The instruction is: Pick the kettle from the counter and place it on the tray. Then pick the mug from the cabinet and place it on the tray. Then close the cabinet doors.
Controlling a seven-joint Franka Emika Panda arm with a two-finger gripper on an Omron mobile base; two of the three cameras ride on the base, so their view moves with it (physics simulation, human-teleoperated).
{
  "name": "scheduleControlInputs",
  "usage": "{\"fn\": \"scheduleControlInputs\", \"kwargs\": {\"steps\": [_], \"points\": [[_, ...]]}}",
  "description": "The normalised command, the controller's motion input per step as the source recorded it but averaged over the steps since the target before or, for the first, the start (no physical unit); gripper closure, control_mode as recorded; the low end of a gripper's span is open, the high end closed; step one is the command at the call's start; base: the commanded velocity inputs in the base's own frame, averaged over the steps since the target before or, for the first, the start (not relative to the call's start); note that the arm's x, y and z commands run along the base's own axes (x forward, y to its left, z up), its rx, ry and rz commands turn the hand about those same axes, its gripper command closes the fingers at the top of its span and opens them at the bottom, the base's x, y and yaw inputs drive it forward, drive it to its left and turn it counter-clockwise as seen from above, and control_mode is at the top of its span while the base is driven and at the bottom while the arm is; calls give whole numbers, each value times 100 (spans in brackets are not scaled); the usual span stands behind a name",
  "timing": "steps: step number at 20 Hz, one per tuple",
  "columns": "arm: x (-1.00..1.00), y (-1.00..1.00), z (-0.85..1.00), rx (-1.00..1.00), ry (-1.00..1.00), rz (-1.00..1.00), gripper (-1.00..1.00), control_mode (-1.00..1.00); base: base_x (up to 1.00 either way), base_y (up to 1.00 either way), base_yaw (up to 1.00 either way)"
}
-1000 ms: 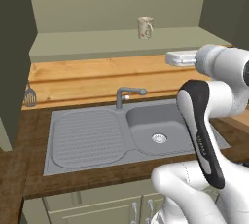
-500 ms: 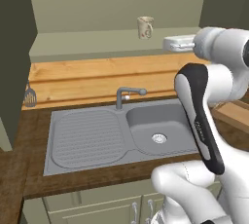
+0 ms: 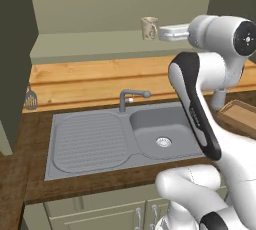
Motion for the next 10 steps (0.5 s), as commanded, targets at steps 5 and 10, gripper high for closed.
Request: {"fn": "scheduleControlInputs", "kwargs": {"steps": [5,10], "points": [[44,-9,0,0,0,0,-100,-100,0,0,0],[51,-32,-1,5,0,0,-100,-100,0,0,0]]}}
